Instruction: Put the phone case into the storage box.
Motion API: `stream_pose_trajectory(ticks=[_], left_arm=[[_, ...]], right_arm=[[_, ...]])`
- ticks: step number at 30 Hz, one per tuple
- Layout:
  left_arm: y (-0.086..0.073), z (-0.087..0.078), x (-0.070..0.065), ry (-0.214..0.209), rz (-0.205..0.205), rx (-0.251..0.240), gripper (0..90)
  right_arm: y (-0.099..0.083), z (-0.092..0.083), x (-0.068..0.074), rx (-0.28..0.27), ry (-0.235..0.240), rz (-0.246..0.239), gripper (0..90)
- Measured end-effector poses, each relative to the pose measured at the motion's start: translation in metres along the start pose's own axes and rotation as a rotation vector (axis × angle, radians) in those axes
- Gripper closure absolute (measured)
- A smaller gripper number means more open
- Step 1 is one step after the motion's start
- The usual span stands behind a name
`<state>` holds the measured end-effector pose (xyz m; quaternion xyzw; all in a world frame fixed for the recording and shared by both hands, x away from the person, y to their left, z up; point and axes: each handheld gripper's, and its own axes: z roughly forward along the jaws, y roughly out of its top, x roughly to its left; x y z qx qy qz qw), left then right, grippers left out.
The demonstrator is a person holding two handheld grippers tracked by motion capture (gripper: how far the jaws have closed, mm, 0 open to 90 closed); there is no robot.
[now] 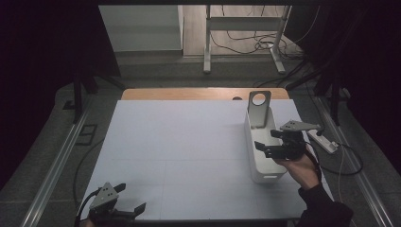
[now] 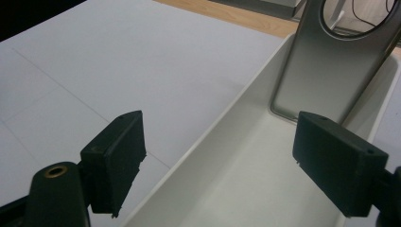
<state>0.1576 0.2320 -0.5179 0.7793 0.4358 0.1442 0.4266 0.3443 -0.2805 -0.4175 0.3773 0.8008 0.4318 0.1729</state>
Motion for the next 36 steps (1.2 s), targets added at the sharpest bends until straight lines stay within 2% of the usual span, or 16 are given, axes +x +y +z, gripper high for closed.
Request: stream_pose_trajectory(ticks=[9,25,36], left_arm=[[0.000,0.000,0.000,0.001,-0.004,-0.002,0.0],[0.000,0.000,0.000,0.003,-0.002,-0.002,0.0],[0.000,0.000,0.000,0.004,0.002,-0.001,0.0]], right_arm=[[-0.007,-0.007,0.009,0.010,0.011,-0.007,15.5],[-0.021,-0.019,0.027,0.046,0.008,-0.040,4.7],[-0.031,-0.031,0.037,0.051,-0.007,-0.042,0.0]])
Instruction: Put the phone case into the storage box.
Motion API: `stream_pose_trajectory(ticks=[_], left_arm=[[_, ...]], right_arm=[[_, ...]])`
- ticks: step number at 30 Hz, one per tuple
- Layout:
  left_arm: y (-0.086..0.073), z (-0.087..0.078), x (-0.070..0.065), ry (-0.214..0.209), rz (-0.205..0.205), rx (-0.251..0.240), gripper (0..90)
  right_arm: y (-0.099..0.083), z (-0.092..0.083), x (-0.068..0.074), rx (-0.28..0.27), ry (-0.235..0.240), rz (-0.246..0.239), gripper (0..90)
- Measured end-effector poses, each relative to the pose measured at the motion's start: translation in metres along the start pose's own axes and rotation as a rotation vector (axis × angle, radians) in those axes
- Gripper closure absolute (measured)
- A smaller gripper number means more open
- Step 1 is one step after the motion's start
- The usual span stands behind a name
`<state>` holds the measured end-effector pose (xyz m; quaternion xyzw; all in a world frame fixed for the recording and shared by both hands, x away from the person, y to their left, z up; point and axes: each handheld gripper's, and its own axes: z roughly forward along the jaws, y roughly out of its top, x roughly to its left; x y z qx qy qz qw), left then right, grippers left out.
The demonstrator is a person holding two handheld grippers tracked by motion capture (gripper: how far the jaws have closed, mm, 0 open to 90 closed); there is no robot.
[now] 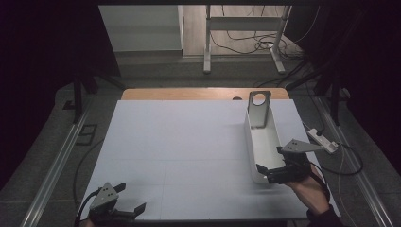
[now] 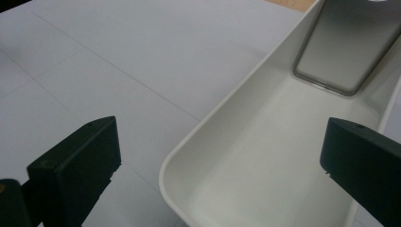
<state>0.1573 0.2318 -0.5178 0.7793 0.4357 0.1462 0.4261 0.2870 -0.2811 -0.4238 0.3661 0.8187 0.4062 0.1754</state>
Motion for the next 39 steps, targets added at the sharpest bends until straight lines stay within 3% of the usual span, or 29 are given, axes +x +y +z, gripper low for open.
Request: stream_pose_trajectory(ticks=[21,39], left_arm=[[0.000,0.000,0.000,0.000,0.001,0.000,0.0],[0.000,0.000,0.000,0.001,0.002,0.003,0.0]], right_arm=[[-0.022,-0.026,0.006,-0.008,-0.041,0.006,0.0],[-0.046,-0.044,0.003,0.006,-0.124,0.056,0.0]])
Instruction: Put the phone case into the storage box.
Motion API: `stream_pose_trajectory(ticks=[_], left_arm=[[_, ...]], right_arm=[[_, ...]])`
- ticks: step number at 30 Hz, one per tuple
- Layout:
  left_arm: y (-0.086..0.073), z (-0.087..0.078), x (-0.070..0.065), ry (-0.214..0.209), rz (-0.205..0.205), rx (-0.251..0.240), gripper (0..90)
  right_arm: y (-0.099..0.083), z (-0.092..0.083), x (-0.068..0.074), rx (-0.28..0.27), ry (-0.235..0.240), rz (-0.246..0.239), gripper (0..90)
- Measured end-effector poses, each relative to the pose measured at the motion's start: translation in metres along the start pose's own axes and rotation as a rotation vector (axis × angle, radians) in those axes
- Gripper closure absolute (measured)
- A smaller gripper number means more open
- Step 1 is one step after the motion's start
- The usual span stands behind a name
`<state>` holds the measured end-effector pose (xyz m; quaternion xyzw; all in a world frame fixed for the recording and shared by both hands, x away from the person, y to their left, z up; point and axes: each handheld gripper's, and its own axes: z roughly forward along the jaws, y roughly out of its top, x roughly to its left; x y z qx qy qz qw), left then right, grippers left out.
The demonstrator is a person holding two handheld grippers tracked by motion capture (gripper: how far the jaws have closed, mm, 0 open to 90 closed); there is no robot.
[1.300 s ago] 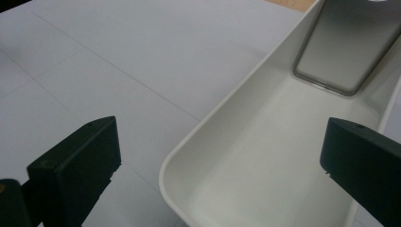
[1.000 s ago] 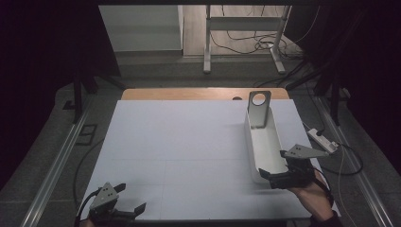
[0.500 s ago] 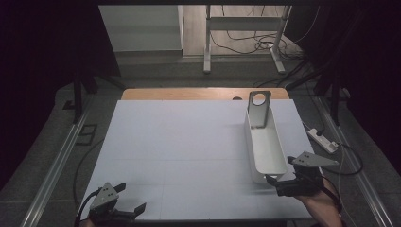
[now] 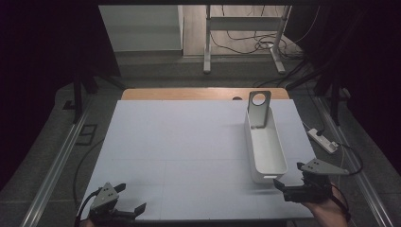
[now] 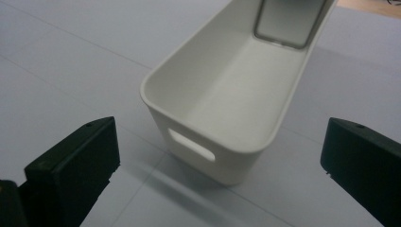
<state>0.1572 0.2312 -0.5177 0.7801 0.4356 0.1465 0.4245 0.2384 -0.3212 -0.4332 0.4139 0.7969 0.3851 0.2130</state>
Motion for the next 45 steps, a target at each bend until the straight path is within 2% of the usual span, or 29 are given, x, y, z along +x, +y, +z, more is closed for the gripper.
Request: stream_pose_trajectory(ticks=[8,18,28,33,45], left_arm=[[0.000,0.000,0.000,0.001,-0.001,-0.001,0.0],[0.000,-0.001,-0.001,0.007,0.001,-0.009,0.0],[-0.001,-0.004,-0.001,0.033,0.001,-0.008,0.0],[-0.002,-0.005,0.000,0.039,-0.003,-0.009,0.0],[-0.001,-0.004,0.000,0.039,-0.006,0.002,0.0]], right_arm=[[-0.016,-0.004,-0.002,0.004,-0.003,0.048,0.0],[-0.034,-0.004,0.000,0.012,-0.004,0.070,0.0],[-0.045,-0.001,0.002,0.030,-0.015,0.064,0.0],[-0.051,0.002,0.002,0.057,-0.017,0.063,0.0],[-0.051,0.004,0.002,0.075,-0.022,0.068,0.0]])
